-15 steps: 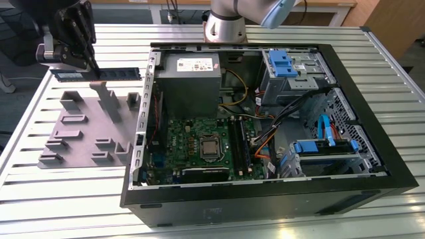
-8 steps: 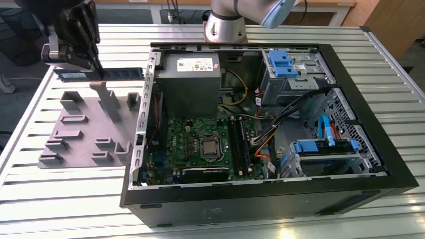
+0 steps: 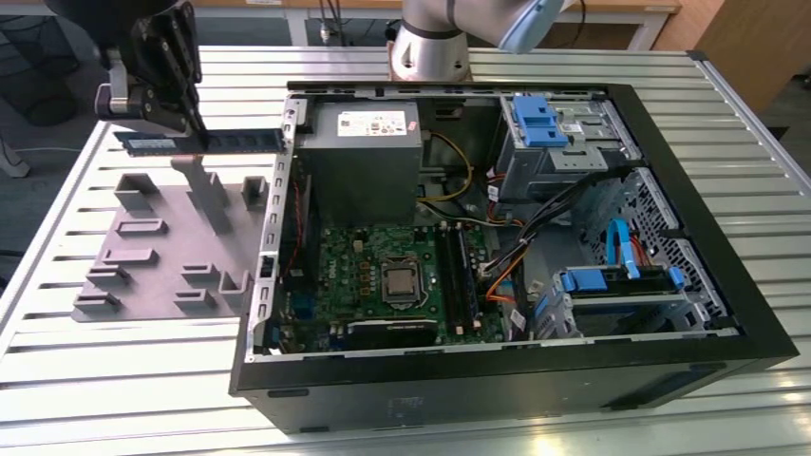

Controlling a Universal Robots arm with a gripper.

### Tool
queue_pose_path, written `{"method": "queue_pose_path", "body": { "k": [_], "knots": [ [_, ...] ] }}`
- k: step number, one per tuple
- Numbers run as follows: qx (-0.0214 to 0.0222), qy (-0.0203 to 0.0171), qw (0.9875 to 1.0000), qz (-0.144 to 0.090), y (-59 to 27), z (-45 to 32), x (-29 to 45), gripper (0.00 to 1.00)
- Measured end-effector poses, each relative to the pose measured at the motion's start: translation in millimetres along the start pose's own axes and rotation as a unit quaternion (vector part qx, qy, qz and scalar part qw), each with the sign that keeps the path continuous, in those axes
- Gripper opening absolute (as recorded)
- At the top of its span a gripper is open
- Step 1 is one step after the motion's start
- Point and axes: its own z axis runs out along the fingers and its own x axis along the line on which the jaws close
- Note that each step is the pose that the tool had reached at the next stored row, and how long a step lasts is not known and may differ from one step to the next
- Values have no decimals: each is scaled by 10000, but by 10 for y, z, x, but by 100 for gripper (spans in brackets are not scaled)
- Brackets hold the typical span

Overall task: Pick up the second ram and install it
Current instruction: 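Pick up the second ram and move it above second insertion slot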

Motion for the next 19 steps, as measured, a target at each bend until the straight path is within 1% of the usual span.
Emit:
{"method": "queue_pose_path", "body": {
  "k": [19],
  "knots": [
    [0, 0, 10000, 0, -224, -3, -2, 14]
  ]
}}
